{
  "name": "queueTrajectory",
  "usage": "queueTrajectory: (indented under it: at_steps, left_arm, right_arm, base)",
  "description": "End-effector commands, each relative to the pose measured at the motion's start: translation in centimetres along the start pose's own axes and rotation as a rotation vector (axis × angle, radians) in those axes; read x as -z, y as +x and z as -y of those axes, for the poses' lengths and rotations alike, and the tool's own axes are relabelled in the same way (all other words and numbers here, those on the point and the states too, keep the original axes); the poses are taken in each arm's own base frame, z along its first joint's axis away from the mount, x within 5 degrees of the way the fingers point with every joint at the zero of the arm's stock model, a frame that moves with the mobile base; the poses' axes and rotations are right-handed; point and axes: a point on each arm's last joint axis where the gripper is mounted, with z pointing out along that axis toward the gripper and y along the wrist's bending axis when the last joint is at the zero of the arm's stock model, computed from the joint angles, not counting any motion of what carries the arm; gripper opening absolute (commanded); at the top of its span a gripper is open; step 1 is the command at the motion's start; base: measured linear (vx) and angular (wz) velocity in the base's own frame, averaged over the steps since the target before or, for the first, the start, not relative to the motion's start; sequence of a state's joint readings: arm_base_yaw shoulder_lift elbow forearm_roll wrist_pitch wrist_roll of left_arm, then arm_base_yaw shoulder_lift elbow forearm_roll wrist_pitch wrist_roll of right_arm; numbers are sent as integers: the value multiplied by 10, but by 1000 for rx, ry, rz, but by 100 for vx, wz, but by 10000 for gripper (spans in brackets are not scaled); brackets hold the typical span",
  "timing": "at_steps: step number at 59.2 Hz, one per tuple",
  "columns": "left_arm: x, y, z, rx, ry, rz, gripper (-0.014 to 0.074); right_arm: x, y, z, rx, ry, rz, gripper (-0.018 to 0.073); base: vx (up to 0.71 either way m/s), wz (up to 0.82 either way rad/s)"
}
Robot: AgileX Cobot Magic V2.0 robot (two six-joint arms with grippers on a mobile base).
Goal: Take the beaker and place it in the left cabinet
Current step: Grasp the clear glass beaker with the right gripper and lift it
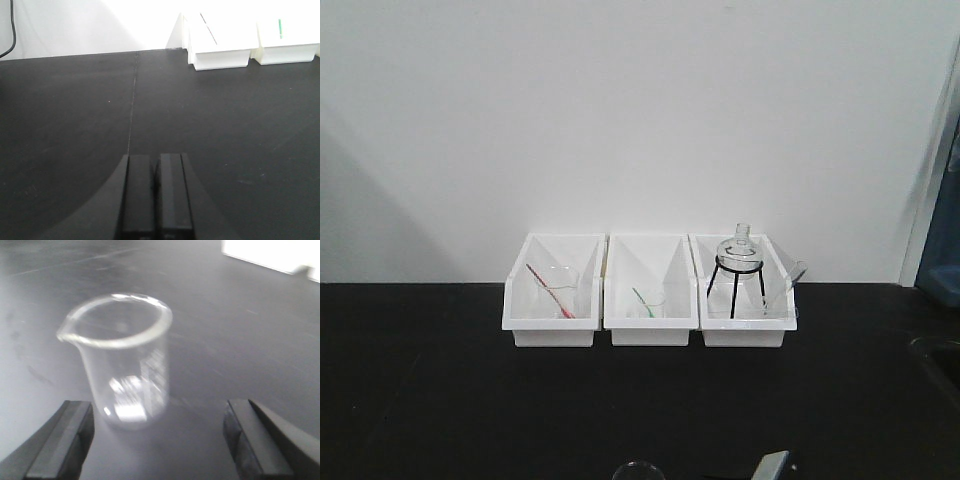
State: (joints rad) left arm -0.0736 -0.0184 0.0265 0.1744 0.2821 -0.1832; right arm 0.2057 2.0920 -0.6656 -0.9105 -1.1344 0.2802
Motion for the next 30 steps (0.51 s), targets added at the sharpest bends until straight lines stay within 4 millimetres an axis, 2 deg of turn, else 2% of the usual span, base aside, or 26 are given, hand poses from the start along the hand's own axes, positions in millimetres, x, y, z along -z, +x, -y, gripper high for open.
queueTrajectory:
  at_steps: [1,19,30]
  left_arm:
    - [2,-12,1,5,16,103,4]
    - [2,-12,1,5,16,103,4]
    - [2,-12,1,5,16,103,4]
  right_arm:
    - [-9,-35,-4,58,-65,249,568]
    - [-45,-44,-1,56,-28,310,568]
    - [-66,-43,-6,66,-64,323,568]
  base:
    - [0,0]
    - [0,0]
    - [0,0]
